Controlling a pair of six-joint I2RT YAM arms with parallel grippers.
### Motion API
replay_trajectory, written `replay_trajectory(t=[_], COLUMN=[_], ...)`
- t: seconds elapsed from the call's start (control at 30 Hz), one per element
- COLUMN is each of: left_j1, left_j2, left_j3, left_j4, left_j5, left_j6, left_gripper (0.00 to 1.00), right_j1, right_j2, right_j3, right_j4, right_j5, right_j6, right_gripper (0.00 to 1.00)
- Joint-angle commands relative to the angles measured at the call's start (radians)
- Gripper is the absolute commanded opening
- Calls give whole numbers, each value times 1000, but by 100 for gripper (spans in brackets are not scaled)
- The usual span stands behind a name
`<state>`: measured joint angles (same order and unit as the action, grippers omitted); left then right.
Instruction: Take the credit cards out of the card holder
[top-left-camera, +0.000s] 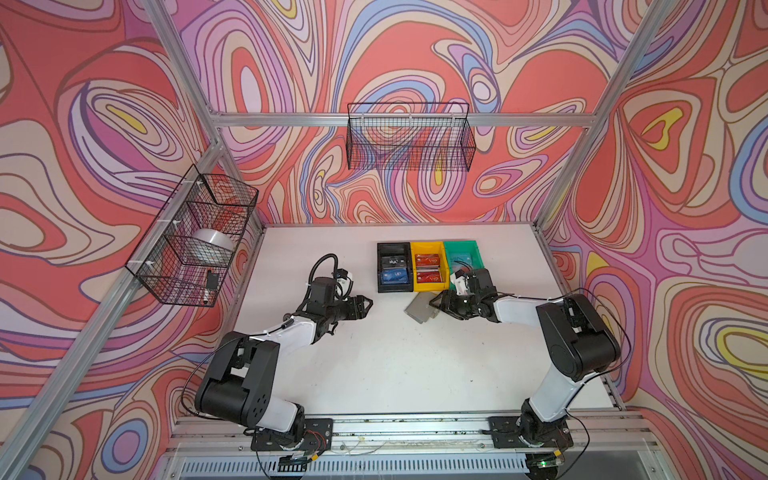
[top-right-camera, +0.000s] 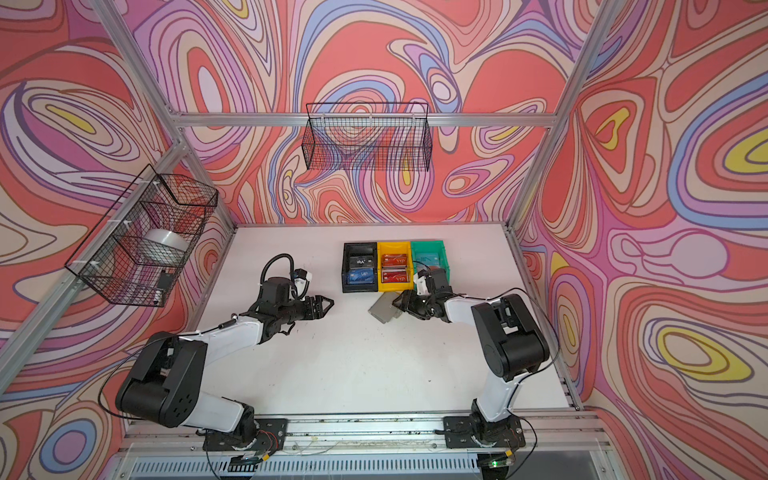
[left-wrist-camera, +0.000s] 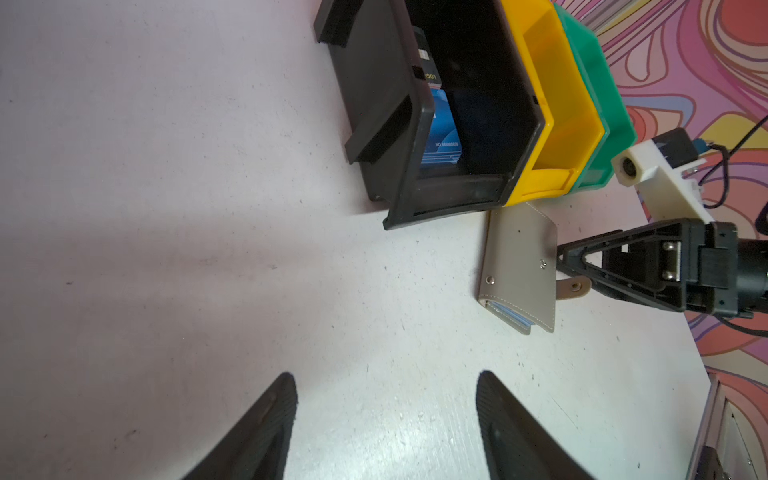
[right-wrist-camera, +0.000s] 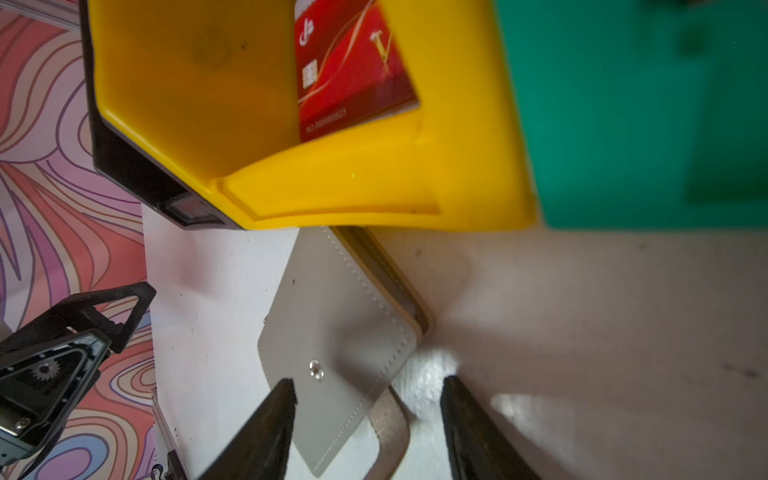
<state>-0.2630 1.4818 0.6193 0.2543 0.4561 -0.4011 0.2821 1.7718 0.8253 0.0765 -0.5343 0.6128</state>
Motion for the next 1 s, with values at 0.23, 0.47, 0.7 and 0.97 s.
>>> replay_trajectory(t=[0.23,0.47,0.7,0.97], left_j1=[-4,-3,-3,-3], left_j2=[12,8,6,12], left_j3=[92,92,97,107], left_j4=[-130,-153,-184,-213], left_j5=[-4,-17,-23,-23], left_j6=[14,25,37,48], left_gripper=[68,67,66,61], right_j1=[1,5,24,57], right_j2=[49,52,74,110], right_j3=[71,66,67,80], right_j4=[59,75,112,162], right_j5=[-42,-58,-74,-84], right_j6=[24,34,62,103], right_gripper=[57,48,38,33])
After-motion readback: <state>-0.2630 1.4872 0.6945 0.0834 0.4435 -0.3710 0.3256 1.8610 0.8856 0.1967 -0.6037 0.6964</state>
